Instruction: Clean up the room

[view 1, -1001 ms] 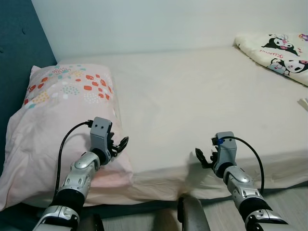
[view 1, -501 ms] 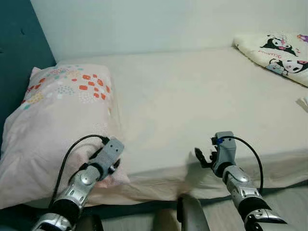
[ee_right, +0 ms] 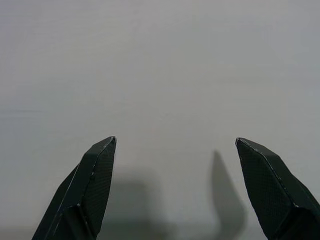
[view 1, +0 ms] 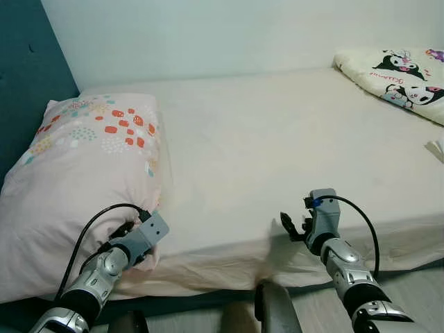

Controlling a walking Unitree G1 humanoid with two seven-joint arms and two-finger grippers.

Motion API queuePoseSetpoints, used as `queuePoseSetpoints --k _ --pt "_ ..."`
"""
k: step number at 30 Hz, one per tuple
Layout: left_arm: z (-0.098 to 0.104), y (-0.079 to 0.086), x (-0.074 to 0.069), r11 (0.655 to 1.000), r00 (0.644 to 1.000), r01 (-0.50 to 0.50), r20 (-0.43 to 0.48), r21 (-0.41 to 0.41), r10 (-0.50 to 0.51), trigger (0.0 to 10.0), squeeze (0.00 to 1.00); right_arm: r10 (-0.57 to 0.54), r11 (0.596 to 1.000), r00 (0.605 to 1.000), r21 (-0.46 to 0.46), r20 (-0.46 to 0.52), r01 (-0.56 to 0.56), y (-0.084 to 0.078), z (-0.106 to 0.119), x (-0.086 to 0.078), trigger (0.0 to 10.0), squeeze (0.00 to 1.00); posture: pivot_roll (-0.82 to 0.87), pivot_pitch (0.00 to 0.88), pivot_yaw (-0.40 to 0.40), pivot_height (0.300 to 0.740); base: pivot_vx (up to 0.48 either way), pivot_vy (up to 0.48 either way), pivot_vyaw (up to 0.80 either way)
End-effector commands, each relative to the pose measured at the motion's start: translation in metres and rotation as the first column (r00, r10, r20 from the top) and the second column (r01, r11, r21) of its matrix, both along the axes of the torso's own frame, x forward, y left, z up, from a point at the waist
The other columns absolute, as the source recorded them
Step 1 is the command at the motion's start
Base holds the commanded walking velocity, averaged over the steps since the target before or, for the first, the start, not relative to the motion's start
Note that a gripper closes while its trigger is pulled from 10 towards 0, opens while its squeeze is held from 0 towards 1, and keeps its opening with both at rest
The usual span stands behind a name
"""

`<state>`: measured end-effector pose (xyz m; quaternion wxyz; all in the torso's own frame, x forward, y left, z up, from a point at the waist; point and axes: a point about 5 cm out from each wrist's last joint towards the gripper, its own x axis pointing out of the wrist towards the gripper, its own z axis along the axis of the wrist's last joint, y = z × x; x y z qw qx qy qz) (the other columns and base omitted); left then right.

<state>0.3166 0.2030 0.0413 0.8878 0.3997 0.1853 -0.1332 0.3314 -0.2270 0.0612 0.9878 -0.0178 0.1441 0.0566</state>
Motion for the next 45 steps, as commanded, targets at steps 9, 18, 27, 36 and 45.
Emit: queuePoseSetpoints --k 9,18,27,36,45 --pt "0.067 -0.036 -0.008 0.821 0.891 0.419 0.003 -0.388 -0.453 10.0 0.00 -0.038 0.997 0.999 0.075 0.016 0.037 -0.004 0.006 0.004 10.0 0.00 -0.05 0.062 -0.009 0.467 0.000 0.000 0.00" --pt "0.110 -0.065 -0.056 0.424 0.665 0.589 0.116 -0.688 -0.737 10.0 0.00 -0.065 0.990 0.998 0.127 0.020 0.062 -0.012 0.006 0.001 10.0 0.00 -0.04 0.065 -0.012 0.491 0.000 0.000 0.00" --pt "0.107 -0.080 -0.015 0.249 0.921 0.338 0.264 -0.908 -0.287 10.0 0.00 -0.020 0.988 0.998 0.151 0.066 0.009 -0.004 0.013 0.006 10.0 0.00 -0.04 0.066 -0.022 0.525 0.000 0.000 0.00" --pt "0.081 -0.083 -0.013 0.261 0.986 0.142 0.113 -0.955 -0.121 10.0 0.00 0.055 0.982 0.988 0.174 0.145 -0.080 0.004 0.025 0.010 10.0 0.00 -0.04 0.067 -0.025 0.564 -0.160 0.000 0.00" --pt "0.081 -0.076 -0.005 0.270 0.989 0.145 0.148 -0.952 -0.010 10.0 0.00 0.077 0.978 0.985 0.182 0.153 -0.105 0.010 0.025 0.010 10.0 0.00 -0.04 0.066 -0.025 0.612 -0.160 0.000 0.00"
